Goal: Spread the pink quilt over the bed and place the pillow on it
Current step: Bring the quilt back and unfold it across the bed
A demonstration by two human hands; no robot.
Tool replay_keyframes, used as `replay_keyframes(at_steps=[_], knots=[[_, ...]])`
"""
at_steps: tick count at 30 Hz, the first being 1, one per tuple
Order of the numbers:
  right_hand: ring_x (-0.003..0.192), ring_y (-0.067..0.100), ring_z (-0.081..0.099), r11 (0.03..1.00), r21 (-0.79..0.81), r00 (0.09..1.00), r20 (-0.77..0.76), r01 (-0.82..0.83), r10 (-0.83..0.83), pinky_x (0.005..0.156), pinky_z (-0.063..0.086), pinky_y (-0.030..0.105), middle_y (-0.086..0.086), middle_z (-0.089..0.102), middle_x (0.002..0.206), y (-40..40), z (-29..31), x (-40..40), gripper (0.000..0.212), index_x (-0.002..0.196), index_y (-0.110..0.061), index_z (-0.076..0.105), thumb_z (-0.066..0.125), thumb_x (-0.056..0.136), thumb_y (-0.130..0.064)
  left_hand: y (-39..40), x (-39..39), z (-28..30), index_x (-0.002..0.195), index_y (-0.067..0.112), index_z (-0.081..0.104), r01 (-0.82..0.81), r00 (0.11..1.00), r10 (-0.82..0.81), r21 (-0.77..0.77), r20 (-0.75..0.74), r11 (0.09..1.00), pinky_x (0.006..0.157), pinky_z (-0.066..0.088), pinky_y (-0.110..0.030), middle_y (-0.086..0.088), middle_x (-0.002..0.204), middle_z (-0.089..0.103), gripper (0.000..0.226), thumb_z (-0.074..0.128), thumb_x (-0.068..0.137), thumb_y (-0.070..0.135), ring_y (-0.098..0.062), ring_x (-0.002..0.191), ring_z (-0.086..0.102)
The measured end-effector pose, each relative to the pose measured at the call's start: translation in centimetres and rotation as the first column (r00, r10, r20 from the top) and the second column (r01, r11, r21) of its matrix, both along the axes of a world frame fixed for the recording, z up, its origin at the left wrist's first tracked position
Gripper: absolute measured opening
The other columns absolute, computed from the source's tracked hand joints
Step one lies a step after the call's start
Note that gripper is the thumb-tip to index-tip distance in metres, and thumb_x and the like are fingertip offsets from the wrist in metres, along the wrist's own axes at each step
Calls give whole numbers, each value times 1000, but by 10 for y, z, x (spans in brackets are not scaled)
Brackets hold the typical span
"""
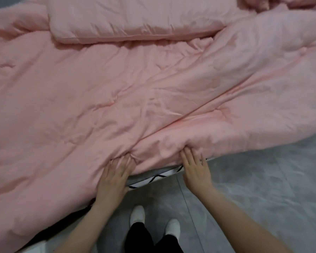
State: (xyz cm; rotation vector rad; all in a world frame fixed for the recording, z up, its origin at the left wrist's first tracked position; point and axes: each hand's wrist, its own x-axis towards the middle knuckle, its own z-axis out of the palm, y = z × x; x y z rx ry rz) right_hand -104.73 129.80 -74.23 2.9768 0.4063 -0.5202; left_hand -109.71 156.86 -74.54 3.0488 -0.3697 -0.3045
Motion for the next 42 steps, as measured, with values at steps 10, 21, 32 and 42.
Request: replay_keyframes(at_steps=[10,21,32,42], knots=[[38,18,52,993,91,997,-25,-74,77,42,39,18,-3,51,40,-6,-15,46,7,42,-19,60,60,44,-13,17,51,-19,103,17,65,44,992,-34,-85,124,995,50,50,-31,-4,96,69,50,34,65,12,-30,66,59],[108,30,57,995,94,907,-420,31,11,89,44,35,15,59,118,-128,29,-15,34,122,-14,56,42,91,-9,-80,-7,17,67,34,61,410,898,-414,-54,-150,910,36,37,-19,16,57,62,33,42,75,60,-3,47,58],[107,32,56,896,313,949,-131,315,-287,85,49,41,11,59,119,-269,176,10,38,126,-16,45,44,88,-18,-251,95,180,96,37,69,188,980,-167,-209,110,960,57,48,-24,20,87,69,70,15,79,78,-8,79,66],[127,23,44,809,322,841,67,491,-537,102,38,33,3,48,140,-441,343,46,46,141,-20,37,40,96,-26,-439,199,341,102,37,65,418,878,-305,-283,369,863,52,34,-19,26,61,52,71,19,72,82,-7,69,64]])
